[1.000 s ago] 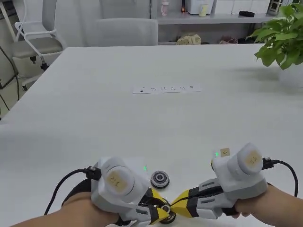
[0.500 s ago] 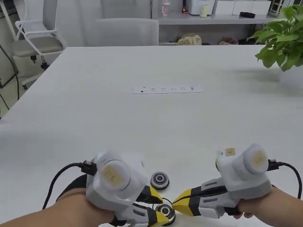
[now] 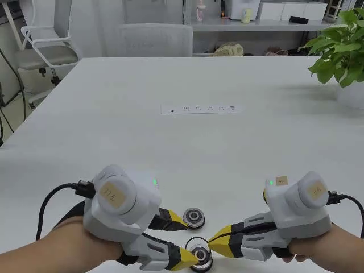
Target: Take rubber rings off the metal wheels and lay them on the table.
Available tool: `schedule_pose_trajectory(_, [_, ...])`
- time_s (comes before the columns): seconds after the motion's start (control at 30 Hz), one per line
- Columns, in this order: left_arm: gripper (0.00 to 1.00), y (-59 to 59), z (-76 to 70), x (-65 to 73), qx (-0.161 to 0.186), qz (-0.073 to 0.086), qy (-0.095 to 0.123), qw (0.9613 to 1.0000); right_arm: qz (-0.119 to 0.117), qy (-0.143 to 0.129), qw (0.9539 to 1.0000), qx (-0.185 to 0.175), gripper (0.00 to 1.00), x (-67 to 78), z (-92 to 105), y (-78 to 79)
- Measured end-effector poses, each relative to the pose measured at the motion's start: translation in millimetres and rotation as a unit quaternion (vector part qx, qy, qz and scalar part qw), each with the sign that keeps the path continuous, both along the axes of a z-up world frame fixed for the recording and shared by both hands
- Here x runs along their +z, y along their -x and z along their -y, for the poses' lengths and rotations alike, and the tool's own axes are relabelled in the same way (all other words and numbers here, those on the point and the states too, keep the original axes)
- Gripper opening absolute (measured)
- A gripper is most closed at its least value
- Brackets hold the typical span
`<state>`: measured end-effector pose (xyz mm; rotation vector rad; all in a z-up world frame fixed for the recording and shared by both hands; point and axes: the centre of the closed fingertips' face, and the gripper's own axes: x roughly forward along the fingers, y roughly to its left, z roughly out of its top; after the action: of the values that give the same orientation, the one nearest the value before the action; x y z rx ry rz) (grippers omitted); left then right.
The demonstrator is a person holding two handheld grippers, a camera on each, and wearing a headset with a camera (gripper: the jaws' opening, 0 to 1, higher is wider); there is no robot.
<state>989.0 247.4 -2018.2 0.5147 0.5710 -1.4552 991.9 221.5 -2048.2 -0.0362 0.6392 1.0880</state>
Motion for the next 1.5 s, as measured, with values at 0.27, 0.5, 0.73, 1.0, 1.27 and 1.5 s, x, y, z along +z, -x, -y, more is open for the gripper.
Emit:
schedule_pose_trajectory(0.27, [0.37,-6.5,-21.4,14.7,0.025,0.006,0.011,0.9996,0.006,0.0,1.0,0.005,0.0,3.5,-2.9,-0.3])
schedule_pose_trajectory(0.5, [0.41,-10.7,-37.9,25.8,0.044,0.011,0.017,0.9988,0.011,0.001,0.9999,0.011,0.0,8.2,-5.7,-0.4])
schedule_pose_trajectory(0.73, [0.44,-8.3,-50.1,30.0,0.052,0.015,0.019,0.9984,0.015,0.005,0.9997,0.021,0.0,13.1,-10.4,-0.6])
schedule_pose_trajectory(1.0, [0.45,-9.2,-68.5,26.9,0.065,0.016,0.012,0.9977,0.018,0.011,0.9992,0.034,0.0,16.6,-16.5,-3.5])
schedule_pose_trajectory(1.27, [0.45,-16.6,-86.5,25.1,0.092,0.012,0.016,0.9956,0.018,0.014,0.9986,0.049,0.0,15.3,-31.9,-5.7])
schedule_pose_trajectory(1.5, [0.46,-20.5,-96.4,24.1,0.11,0.009,0.02,0.9937,0.019,0.013,0.9981,0.057,0.0,14.8,-44.7,-9.9])
